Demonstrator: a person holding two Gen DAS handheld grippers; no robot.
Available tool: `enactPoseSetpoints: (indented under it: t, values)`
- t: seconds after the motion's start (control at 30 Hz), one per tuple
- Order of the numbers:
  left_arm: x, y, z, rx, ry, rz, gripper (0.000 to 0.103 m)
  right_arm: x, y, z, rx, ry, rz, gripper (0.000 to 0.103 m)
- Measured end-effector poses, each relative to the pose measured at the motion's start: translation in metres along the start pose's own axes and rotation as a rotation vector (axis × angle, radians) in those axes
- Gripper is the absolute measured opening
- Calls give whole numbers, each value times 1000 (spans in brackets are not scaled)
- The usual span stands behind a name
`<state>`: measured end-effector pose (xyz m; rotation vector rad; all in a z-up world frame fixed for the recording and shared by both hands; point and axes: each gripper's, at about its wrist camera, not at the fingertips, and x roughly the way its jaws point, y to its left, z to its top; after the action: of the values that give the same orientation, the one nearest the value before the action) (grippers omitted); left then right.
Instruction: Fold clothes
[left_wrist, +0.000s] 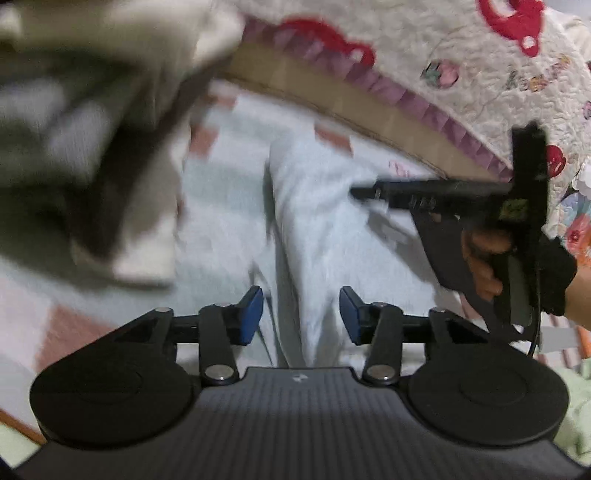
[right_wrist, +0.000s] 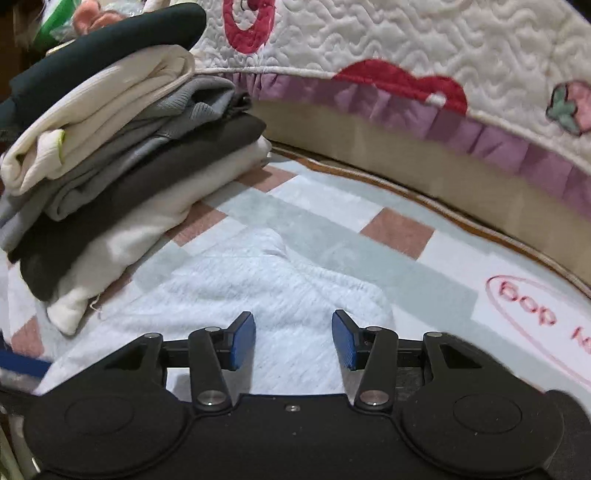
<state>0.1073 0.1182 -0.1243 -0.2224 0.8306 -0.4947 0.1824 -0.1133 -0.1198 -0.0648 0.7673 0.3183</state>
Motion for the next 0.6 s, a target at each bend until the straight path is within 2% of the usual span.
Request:
enactPoseSetpoints:
  t: [0.1,0.17,0.23,0.27,0.33,0.4,0.47,0.57,0.6]
  values:
    - [-9,-4,2,13,-77,-45,45,3,2,-4,-1,5,-1,53]
    - [-8,-13,2,72,-94,-84,46,4,0,-5,14,8,7,53]
    - [4,-22,-3,146,1,-101,46,-1,2,-5,12,5,-5,53]
    - [14,-25,-8,173,64,-82,46,-9,5,-6,16,-3,-22,53]
    - [23,-24,-16,163,123,-39,46,-28,13,-15,26,-25,-23,54]
    - [22,-18,-13,128,137,-48,47,-50,21,-28,37,-49,3,60]
    - [22,-12,-8,80,156,-56,48,-62,26,-50,6,-33,28,60]
    - [23,-3,-5,21,191,-52,48,-73,35,-79,-100,4,-10,61]
    - [24,-1,-7,3,214,-31,56,-77,37,-87,-115,19,-10,61]
